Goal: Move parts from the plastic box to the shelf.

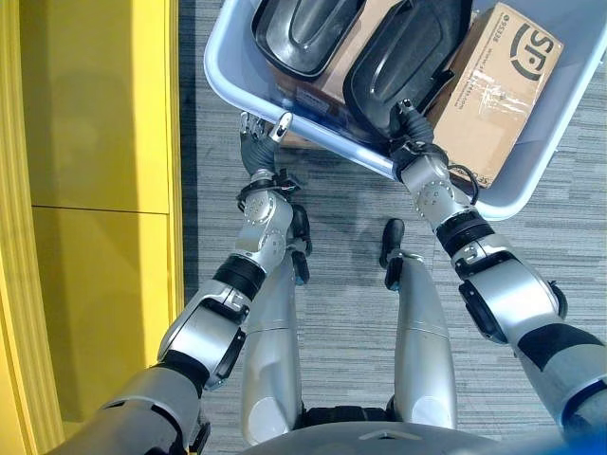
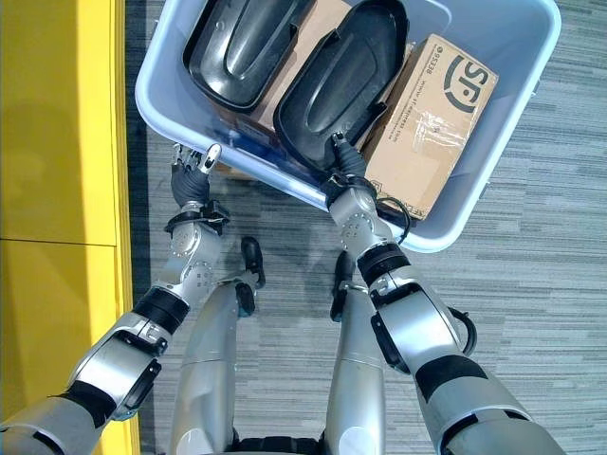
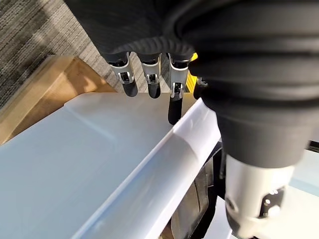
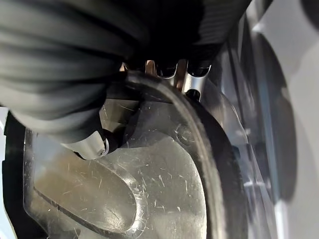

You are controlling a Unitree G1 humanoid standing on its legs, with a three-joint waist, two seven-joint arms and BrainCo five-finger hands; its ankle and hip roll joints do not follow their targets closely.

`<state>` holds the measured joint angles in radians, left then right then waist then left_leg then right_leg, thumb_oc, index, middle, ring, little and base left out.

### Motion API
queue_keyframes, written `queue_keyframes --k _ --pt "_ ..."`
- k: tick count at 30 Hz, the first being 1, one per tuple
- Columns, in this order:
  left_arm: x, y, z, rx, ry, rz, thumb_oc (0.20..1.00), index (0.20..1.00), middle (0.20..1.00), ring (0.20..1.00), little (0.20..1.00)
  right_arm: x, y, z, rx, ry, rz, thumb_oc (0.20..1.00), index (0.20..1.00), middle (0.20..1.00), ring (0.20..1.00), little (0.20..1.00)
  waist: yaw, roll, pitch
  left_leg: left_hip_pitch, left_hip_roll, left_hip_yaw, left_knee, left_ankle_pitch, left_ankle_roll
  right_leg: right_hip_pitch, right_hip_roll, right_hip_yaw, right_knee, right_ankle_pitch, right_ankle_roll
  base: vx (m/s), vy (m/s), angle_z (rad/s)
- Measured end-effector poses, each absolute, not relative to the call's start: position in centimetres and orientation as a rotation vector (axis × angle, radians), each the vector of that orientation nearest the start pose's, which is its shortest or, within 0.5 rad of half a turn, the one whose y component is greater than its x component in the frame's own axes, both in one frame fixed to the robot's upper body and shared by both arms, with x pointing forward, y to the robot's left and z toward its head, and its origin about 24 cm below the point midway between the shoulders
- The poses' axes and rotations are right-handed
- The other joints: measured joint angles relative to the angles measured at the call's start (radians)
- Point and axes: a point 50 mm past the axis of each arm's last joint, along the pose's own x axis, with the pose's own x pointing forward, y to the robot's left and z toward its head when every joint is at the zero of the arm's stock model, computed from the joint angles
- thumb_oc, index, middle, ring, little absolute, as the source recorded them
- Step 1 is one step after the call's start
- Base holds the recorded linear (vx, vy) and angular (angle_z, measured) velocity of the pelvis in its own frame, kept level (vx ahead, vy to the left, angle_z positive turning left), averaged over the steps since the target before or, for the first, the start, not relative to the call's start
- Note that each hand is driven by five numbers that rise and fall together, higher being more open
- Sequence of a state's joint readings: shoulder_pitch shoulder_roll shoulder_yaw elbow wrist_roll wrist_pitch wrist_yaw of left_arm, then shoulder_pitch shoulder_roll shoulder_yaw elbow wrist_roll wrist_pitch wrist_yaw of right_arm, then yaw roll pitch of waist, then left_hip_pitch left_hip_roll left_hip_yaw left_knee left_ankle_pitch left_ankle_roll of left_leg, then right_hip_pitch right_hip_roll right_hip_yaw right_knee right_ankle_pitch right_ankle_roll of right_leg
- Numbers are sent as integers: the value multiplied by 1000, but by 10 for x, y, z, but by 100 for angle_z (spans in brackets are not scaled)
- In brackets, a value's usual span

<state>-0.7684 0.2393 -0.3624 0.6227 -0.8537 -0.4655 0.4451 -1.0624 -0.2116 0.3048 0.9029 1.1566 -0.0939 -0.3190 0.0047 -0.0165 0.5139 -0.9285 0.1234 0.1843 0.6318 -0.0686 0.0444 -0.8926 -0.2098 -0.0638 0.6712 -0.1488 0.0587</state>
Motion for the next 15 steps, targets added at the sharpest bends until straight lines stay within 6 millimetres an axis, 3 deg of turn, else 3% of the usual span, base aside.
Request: queue_keyframes --k 10,15 --pt "376 129 157 -545 -310 170 1000 1000 1000 1000 1000 412 -109 175 567 -21 -67 200 200 200 200 200 5 4 12 12 11 0 -2 4 3 16 16 -3 -10 12 4 -15 -75 -2" --pt "376 135 151 -516 -261 187 1000 1000 1000 1000 1000 405 -94 172 357 -101 -25 200 200 200 200 200 8 3 33 105 21 -1 -53 18 -10 109 32 -13 -60 27 3 -15 -176 -4"
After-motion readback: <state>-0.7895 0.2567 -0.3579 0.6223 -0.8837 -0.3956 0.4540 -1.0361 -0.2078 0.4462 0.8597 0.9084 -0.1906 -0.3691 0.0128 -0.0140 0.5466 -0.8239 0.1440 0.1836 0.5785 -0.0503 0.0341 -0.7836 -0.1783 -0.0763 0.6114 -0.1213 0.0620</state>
